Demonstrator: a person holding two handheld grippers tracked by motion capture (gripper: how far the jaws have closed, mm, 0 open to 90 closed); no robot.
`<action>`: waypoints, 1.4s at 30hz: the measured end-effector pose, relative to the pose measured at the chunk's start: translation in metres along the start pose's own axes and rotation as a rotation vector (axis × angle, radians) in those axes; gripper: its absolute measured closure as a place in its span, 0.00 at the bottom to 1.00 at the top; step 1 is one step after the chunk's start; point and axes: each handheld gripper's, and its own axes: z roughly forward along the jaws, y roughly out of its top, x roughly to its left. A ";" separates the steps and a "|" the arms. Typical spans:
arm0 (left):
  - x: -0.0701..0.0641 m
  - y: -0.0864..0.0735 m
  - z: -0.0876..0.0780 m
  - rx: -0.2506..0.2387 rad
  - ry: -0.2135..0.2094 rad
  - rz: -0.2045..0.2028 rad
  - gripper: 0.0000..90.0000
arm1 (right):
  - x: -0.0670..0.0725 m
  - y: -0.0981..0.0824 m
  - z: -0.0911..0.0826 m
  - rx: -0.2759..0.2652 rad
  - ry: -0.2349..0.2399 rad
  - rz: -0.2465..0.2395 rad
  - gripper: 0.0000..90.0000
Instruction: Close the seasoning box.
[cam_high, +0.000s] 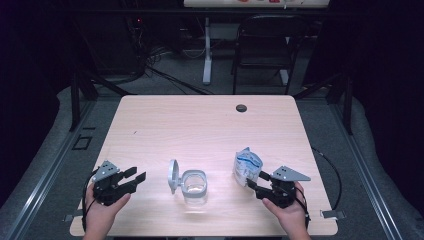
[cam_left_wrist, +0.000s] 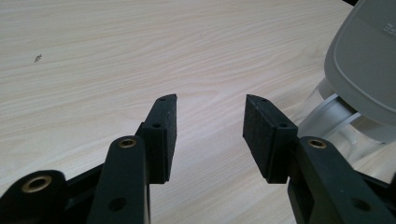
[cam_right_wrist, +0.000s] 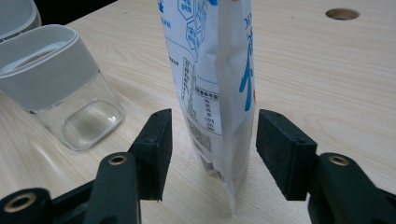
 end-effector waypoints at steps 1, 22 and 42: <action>0.000 0.000 -0.001 0.004 0.002 0.000 0.61 | 0.000 0.000 0.001 0.002 0.000 0.003 0.51; 0.004 -0.004 -0.007 -0.002 0.021 -0.012 0.61 | -0.007 -0.003 0.018 0.039 0.036 0.091 0.49; 0.004 -0.005 -0.007 -0.001 0.024 -0.012 0.61 | -0.005 -0.007 0.033 0.101 0.015 0.142 0.43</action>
